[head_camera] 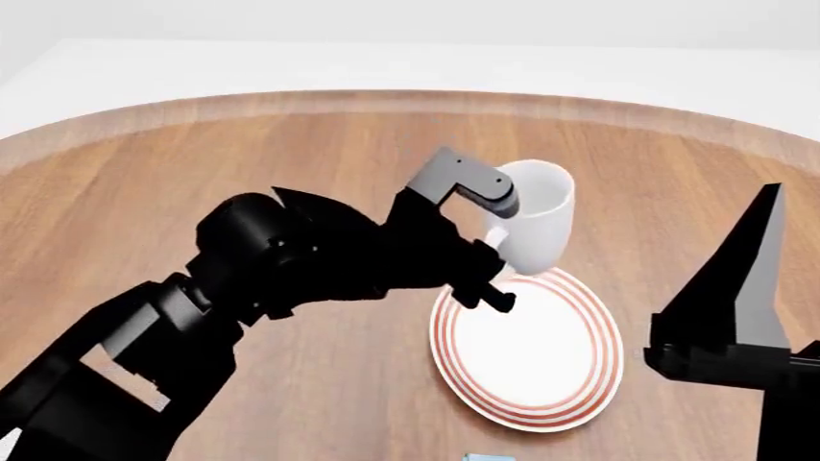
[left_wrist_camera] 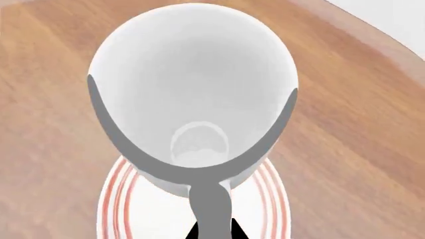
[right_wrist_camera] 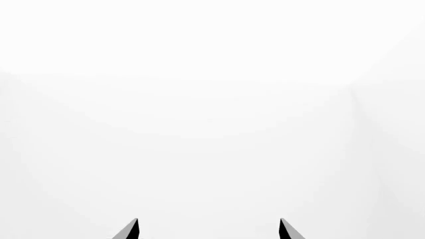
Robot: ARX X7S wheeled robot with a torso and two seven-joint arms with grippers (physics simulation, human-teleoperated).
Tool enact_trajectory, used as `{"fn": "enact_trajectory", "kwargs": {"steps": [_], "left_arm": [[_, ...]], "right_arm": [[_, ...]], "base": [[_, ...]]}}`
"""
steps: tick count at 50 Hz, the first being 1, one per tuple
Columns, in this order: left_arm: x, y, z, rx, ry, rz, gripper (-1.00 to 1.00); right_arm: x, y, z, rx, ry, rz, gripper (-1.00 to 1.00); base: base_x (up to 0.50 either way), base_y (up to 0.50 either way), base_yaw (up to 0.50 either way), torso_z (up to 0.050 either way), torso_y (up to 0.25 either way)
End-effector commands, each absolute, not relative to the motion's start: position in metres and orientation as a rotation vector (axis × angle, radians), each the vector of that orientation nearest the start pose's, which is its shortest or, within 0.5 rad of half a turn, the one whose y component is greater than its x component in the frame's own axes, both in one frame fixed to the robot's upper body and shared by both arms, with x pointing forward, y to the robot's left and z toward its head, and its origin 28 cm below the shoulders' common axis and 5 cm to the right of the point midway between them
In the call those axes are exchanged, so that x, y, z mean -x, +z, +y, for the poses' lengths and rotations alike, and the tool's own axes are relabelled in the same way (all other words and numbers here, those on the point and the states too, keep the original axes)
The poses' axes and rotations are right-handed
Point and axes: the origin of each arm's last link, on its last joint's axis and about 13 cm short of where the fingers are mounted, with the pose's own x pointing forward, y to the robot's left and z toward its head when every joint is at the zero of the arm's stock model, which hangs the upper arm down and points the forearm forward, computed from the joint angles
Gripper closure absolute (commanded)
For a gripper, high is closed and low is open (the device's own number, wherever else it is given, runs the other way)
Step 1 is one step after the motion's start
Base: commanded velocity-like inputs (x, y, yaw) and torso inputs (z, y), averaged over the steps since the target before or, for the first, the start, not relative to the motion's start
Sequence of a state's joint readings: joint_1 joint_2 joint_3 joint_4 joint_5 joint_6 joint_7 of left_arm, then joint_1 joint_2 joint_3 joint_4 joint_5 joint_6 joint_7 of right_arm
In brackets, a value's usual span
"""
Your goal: Pick up the white mug and put it on the plate, and put the chocolate pudding to the right of the plate.
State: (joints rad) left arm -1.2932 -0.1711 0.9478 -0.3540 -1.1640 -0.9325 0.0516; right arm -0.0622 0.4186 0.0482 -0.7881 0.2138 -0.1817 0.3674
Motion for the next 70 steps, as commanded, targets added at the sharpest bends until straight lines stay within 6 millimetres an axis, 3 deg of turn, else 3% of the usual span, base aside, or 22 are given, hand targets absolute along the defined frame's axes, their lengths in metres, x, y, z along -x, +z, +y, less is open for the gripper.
{"fn": "enact_trajectory", "kwargs": {"steps": [1,23,37,58,70], "left_arm": [[-0.351,0.199,0.095,-0.021,-0.971,0.61,1.0],[-0.353,0.175,0.078,0.041,-0.94,0.708,1.0],[-0.349,0.161,0.073,-0.101,-0.873,0.738,1.0],[-0.348,0.153,0.075,-0.137,-0.841,0.735,1.0],[-0.349,0.162,0.069,-0.1,-0.868,0.67,1.0]], "right_arm": [[-0.162,0.186,-0.143,0.041,-0.125,-0.914,-1.0],[-0.162,0.183,-0.142,0.033,-0.119,-0.908,-1.0],[-0.162,0.182,-0.143,0.03,-0.119,-0.905,-1.0],[-0.162,0.181,-0.143,0.024,-0.116,-0.9,-1.0],[-0.162,0.181,-0.143,0.02,-0.112,-0.898,-1.0]], "base": [[0.0,0.0,0.0,0.0,0.0],[0.0,0.0,0.0,0.0,0.0],[0.0,0.0,0.0,0.0,0.0],[0.0,0.0,0.0,0.0,0.0],[0.0,0.0,0.0,0.0,0.0]]}}
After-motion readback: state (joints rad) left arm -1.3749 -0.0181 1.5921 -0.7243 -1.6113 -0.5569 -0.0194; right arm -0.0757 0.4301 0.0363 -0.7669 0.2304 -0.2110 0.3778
